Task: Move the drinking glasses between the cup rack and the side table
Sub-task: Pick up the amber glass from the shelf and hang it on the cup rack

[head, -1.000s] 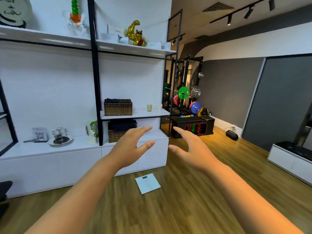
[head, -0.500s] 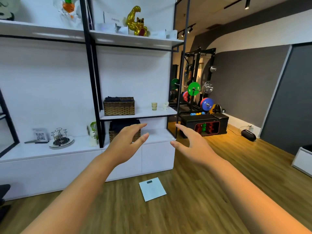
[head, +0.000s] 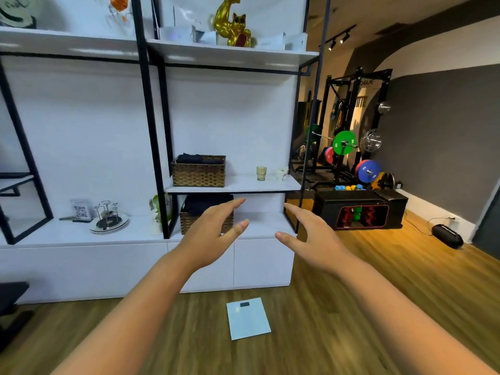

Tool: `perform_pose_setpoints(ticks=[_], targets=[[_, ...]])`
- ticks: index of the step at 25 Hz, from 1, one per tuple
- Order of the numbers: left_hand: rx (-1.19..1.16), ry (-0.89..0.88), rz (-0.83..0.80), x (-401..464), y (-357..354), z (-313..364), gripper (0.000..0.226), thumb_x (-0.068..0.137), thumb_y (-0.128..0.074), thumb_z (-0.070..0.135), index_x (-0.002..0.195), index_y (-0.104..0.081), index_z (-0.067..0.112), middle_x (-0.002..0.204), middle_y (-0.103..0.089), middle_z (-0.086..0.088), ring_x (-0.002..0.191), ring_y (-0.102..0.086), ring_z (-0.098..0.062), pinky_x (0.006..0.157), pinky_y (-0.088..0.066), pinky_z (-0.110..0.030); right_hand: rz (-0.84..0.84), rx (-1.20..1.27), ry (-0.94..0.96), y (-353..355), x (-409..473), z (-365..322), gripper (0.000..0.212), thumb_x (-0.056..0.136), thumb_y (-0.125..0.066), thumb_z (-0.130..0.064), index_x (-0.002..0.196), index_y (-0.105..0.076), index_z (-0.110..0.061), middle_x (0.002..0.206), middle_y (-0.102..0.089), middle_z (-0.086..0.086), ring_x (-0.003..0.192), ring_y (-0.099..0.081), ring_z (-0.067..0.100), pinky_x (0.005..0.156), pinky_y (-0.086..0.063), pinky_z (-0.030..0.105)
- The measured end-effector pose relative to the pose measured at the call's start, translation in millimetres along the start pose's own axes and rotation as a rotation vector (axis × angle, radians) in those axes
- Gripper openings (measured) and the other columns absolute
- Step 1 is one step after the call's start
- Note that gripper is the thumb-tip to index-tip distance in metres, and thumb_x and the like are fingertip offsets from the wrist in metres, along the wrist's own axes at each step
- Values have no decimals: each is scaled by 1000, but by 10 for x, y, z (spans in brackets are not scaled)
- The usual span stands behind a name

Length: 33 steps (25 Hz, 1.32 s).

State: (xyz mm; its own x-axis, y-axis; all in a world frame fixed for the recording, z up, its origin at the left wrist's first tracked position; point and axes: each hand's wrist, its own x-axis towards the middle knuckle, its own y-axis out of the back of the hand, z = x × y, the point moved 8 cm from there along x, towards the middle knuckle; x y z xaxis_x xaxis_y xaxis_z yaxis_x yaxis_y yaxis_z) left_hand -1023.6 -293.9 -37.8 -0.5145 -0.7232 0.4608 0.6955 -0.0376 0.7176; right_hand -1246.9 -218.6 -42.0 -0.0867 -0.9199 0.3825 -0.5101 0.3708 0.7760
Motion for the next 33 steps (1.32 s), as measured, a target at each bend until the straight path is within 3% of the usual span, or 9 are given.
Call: perform_pose_setpoints(ticks=[13, 17, 22, 28, 33], targets=[[46, -3, -4, 1669, -709, -973, 59, 100, -47, 62, 154, -44, 39, 153, -48, 18, 143, -37, -2, 114, -37, -27, -27, 59, -46, -467, 1682, 1141, 75, 95, -62, -61, 160, -29, -42, 165, -35, -14, 153, -29, 13, 121, -30, 38], [-5, 15, -18, 2419, -838, -1586, 56, 100, -49, 62, 152, -44, 43, 150, -48, 20, 139, -41, -1, 96, -42, -10, -23, 32, -76, -627, 2464, 1451, 76, 95, -63, -60, 161, -29, -41, 166, -35, -12, 153, -29, 14, 122, -31, 38], [22, 11, -43, 3071, -1034, -2028, 58, 100, -50, 60, 153, -44, 38, 155, -47, 17, 144, -37, -3, 114, -34, -25, -21, 28, -90, -818, 3178, 1739, 76, 95, -63, -61, 160, -29, -42, 166, -35, -15, 153, -27, 11, 122, -30, 36], [32, 29, -53, 3684, -1243, -2525, 58, 100, -51, 60, 153, -44, 39, 155, -46, 17, 146, -37, -5, 118, -33, -29, -30, 40, -97, -1094, 3940, 2160, 76, 93, -63, -64, 159, -30, -44, 165, -36, -14, 152, -29, 12, 120, -31, 37], [41, 49, -48, 4244, -1455, -2813, 56, 101, -52, 56, 154, -43, 38, 157, -44, 17, 147, -34, -5, 116, -28, -24, -43, 84, -98, -1316, 4570, 2548, 77, 94, -63, -62, 160, -30, -42, 166, -35, -12, 153, -28, 14, 120, -29, 35]])
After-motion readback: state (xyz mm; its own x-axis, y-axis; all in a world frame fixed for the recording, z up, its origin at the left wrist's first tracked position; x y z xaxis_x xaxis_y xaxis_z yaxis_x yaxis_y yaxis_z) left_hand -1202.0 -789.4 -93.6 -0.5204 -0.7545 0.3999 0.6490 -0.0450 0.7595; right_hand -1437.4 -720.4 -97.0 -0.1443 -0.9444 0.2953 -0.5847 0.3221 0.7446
